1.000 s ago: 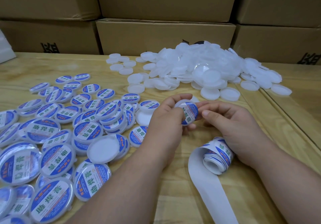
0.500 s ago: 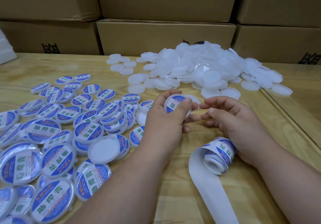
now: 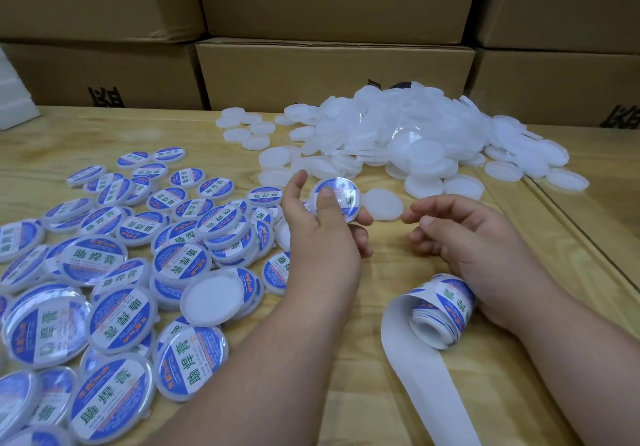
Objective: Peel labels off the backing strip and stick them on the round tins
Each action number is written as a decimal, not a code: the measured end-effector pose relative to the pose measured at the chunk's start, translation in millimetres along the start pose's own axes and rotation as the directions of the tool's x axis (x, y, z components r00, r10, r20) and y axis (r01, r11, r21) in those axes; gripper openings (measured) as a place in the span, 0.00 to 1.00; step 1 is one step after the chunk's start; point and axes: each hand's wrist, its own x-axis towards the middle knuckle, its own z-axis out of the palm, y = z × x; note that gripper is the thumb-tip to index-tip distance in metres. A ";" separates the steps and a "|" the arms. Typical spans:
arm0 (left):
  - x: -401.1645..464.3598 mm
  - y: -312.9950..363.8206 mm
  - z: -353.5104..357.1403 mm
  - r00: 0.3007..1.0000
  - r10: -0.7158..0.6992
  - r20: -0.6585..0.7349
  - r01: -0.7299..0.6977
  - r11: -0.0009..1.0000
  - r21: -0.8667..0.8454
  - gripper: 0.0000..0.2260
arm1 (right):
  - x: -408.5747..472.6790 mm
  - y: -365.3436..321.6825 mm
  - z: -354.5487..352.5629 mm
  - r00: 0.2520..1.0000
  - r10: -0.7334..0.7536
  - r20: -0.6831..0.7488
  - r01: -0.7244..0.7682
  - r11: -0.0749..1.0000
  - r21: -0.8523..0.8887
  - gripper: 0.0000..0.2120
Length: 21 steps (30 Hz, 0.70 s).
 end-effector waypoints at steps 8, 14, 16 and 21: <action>-4.8 12.2 3.4 0.968 0.051 -0.244 -0.077 0.992 -0.096 0.32 | 0.2 -1.5 -1.7 1.000 0.004 0.002 -0.004 1.000 -0.004 0.08; -2.5 13.1 1.1 0.989 0.017 -0.149 -0.042 0.985 -0.168 0.41 | -1.1 -3.5 -0.2 1.000 0.015 -0.010 -0.015 1.000 -0.009 0.14; -2.2 8.9 -0.2 0.998 0.014 -0.053 -0.018 0.997 -0.075 0.36 | -1.7 -4.8 0.5 1.000 0.017 -0.016 -0.017 1.000 0.009 0.13; -8.4 1.7 1.7 0.983 0.032 0.179 -0.078 0.962 0.261 0.18 | -4.5 -12.3 2.2 0.999 0.031 -0.016 -0.031 0.999 0.026 0.06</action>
